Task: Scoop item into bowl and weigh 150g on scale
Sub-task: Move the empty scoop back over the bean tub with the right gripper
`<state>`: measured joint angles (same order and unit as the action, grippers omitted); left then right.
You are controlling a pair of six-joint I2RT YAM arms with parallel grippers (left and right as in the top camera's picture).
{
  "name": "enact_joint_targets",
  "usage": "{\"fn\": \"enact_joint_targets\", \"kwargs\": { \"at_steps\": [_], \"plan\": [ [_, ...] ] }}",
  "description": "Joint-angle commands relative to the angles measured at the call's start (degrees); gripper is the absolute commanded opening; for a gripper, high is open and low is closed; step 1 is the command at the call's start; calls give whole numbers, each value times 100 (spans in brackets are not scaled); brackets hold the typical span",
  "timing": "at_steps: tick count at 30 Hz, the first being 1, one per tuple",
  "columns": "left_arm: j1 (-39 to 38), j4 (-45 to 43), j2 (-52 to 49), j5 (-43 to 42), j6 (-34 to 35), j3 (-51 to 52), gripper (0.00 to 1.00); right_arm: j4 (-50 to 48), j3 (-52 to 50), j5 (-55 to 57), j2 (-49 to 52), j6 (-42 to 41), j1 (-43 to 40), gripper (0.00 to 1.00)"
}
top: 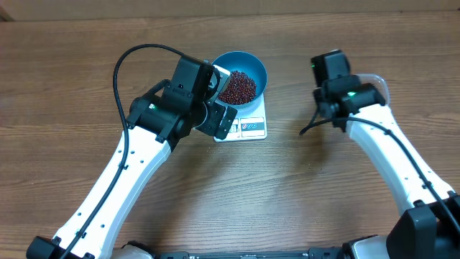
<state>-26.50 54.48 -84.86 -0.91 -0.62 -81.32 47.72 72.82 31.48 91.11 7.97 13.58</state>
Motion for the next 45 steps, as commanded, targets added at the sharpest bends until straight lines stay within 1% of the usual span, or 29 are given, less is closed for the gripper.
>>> {"fn": "enact_joint_targets", "kwargs": {
  "at_steps": [1,8,13,20,29,39,45],
  "plan": [
    [24,-11,11,-61,-111,-92,100,109,111,179,-190,-710,-422,4],
    [22,-11,11,-61,-111,-92,100,278,39,-925,-173,-776,-1193,4],
    [22,-11,11,-61,-111,-92,100,254,-17,-1320,-144,-776,-1447,4],
    [24,-11,11,-61,-111,-92,100,212,-42,-1322,-136,-776,-1473,4],
    [22,-11,11,-61,-111,-92,100,28,-468,-1322,-107,-774,-1473,4],
    [24,-11,11,-61,-111,-92,100,31,-568,-1320,-70,-778,-1473,4],
    [22,-11,11,-61,-111,-92,100,-299,-999,-1320,-55,-776,-1473,4]
  ]
}}
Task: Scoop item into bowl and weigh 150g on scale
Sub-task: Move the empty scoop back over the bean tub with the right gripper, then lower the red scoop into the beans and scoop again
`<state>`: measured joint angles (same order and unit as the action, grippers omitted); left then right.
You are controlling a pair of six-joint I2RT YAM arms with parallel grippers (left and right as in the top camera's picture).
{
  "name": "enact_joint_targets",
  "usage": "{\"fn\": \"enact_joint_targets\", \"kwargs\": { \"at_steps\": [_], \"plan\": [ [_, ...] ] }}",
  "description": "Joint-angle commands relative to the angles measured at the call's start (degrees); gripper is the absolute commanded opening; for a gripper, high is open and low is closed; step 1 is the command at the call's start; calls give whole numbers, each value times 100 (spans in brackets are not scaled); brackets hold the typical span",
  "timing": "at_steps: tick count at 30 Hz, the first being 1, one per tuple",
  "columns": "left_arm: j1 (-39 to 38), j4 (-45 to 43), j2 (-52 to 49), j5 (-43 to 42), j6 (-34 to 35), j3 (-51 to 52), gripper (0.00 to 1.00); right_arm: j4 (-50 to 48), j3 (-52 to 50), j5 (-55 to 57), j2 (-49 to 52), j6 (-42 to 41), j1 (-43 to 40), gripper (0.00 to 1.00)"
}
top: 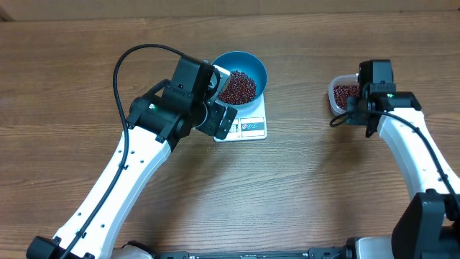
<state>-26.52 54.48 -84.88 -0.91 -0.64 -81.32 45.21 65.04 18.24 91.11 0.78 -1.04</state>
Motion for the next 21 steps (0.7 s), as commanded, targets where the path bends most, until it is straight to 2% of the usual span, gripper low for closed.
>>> {"fn": "enact_joint_targets", "kwargs": {
  "at_steps": [1,21],
  "plan": [
    [24,-11,13,-61,-109,-92,100,-101,-289,4,-55,-57,-11,4],
    [26,-11,13,-61,-109,-92,99,-793,-466,-39,-55,-33,-11,4]
  ]
}}
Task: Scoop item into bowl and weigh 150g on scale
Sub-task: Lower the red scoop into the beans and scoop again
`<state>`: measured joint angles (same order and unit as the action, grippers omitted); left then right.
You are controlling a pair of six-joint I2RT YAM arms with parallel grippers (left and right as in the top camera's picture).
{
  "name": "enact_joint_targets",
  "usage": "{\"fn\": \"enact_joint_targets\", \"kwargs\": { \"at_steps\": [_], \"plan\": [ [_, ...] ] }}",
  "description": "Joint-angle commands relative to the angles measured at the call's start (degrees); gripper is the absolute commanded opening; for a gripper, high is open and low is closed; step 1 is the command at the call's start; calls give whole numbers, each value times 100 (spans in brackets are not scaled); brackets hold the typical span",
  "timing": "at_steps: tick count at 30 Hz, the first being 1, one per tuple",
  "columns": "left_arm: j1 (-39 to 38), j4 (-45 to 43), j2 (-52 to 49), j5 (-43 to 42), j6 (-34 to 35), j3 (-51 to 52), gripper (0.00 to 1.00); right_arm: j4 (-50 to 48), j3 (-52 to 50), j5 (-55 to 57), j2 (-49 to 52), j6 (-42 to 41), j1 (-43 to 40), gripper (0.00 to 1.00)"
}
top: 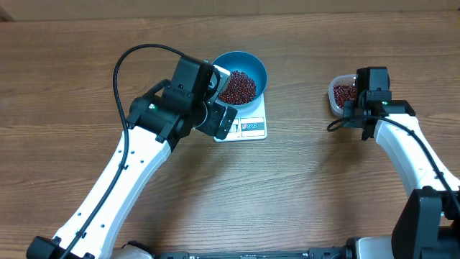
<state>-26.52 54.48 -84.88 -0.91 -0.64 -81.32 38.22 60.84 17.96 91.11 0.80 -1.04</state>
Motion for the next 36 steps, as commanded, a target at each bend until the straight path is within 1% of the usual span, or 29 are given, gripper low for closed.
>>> {"fn": "enact_joint_targets", "kwargs": {
  "at_steps": [1,9,17,26,36],
  "plan": [
    [26,-11,13,-59,-109,-92,100,-125,-46,-11,-55,-35,-11,4],
    [24,-11,13,-61,-109,-92,100,-219,-46,-11,46,-35,-11,4],
    [26,-11,13,-61,-109,-92,100,-273,-46,-42,629,227,-11,4],
    [26,-11,13,-61,-109,-92,100,-374,-46,-1355,726,245,-11,4],
    [26,-9,13,-61,-109,-92,100,-457,-46,-2417,726,245,-13,4]
  ]
}}
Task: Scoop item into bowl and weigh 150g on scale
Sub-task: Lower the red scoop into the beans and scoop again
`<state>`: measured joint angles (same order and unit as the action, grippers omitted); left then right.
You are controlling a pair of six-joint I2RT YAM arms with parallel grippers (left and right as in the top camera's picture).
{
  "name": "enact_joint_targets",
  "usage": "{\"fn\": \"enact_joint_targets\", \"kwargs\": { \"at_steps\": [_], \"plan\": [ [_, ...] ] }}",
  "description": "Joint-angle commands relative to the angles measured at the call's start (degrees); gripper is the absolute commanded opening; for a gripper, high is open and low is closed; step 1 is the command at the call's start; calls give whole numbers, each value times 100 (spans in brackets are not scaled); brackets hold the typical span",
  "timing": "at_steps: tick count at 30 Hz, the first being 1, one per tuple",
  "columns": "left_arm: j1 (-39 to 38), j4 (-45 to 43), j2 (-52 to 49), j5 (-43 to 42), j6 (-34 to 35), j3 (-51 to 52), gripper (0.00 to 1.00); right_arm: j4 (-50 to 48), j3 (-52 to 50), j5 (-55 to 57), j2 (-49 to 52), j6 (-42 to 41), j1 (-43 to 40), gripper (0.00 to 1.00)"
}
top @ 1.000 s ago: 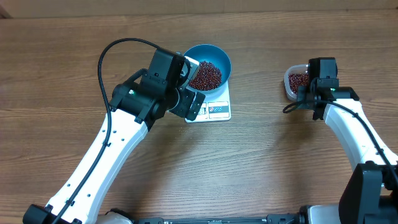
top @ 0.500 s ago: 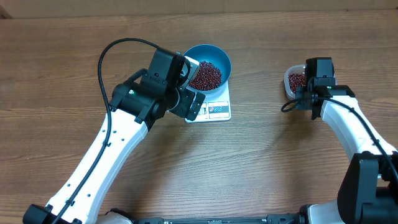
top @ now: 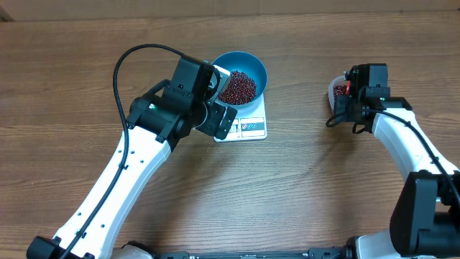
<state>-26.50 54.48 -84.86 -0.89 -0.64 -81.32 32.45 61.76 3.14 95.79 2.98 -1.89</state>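
A blue bowl half full of dark red beans sits on the small white scale. My left gripper rests against the bowl's left side with its fingers spread apart, one by the rim and one down by the scale. At the right stands a clear tub of the same beans. My right gripper hangs over the tub and hides most of it. Its fingers are covered by the wrist, so their state and whatever they hold do not show. A small red bit shows at the wrist's left edge.
A black cable loops out from the right wrist just below the tub. The brown wooden table stretches in front of both arms, and a pale wall edge runs along the far side.
My right wrist has shifted a little up and to the left, over the tub, so less of the beans in it shows. The left arm, bowl and scale are unchanged.
At first my right gripper was higher and further left, between the bowl and the tub. Then it stood at the tub's right side with the beans showing. It stayed there, and now covers most of the tub. The left arm stayed at the bowl throughout.
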Motion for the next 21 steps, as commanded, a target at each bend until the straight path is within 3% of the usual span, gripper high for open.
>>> {"fn": "enact_joint_targets", "kwargs": {
  "at_steps": [1,21],
  "plan": [
    [22,-11,11,-63,-109,-92,100,107,-138,-1010,258,22,68,3],
    [24,-9,11,-63,-109,-92,100,85,-138,-3029,258,4,-815,4]
  ]
}}
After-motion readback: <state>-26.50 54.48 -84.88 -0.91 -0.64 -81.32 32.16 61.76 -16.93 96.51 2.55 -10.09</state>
